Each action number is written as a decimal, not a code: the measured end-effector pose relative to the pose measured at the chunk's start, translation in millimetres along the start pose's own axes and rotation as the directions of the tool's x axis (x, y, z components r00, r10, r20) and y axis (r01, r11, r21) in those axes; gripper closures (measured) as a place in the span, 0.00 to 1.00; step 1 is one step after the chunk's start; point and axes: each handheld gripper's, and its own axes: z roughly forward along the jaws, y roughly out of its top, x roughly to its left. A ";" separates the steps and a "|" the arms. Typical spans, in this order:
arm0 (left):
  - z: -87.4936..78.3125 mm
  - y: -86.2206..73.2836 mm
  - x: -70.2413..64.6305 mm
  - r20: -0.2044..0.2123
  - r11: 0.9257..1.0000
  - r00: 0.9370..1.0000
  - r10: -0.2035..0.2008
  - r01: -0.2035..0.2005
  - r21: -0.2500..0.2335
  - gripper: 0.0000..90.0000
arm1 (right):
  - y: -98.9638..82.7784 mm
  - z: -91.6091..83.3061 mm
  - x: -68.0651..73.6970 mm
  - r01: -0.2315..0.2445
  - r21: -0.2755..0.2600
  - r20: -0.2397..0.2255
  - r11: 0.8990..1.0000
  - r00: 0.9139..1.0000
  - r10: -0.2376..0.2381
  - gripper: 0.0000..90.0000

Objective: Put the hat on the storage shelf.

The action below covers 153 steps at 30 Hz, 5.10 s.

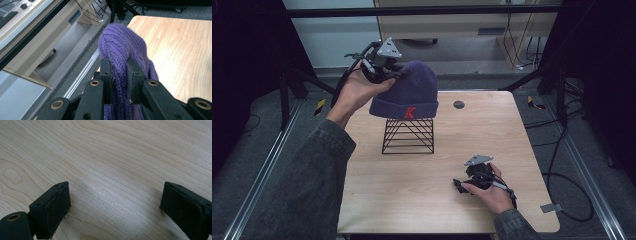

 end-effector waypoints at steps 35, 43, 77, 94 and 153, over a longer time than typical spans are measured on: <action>2.9 -51.1 -20.5 -0.005 1.000 1.000 -0.025 0.025 -0.008 0.85 | 0.5 0.5 0.4 -0.002 0.002 0.001 1.000 1.000 0.002 0.09; 3.1 -56.9 -24.4 0.000 0.999 0.999 -0.034 0.034 -0.003 0.85 | 0.6 0.6 0.5 -0.002 0.001 0.001 1.000 1.000 0.002 0.09; 22.2 -99.3 -39.2 0.046 0.995 0.995 -0.088 0.086 0.044 0.84 | 0.3 1.3 1.9 -0.004 0.002 0.002 1.000 1.000 0.004 0.07; 29.0 -117.0 -42.8 0.060 0.990 0.992 -0.107 0.101 0.101 0.82 | 0.2 1.5 1.9 -0.001 0.001 0.001 1.000 1.000 0.001 0.06; 17.6 -139.7 -51.9 0.045 0.974 0.981 -0.191 0.183 0.130 0.62 | 0.2 2.6 4.0 0.001 -0.004 -0.004 1.000 1.000 -0.001 0.06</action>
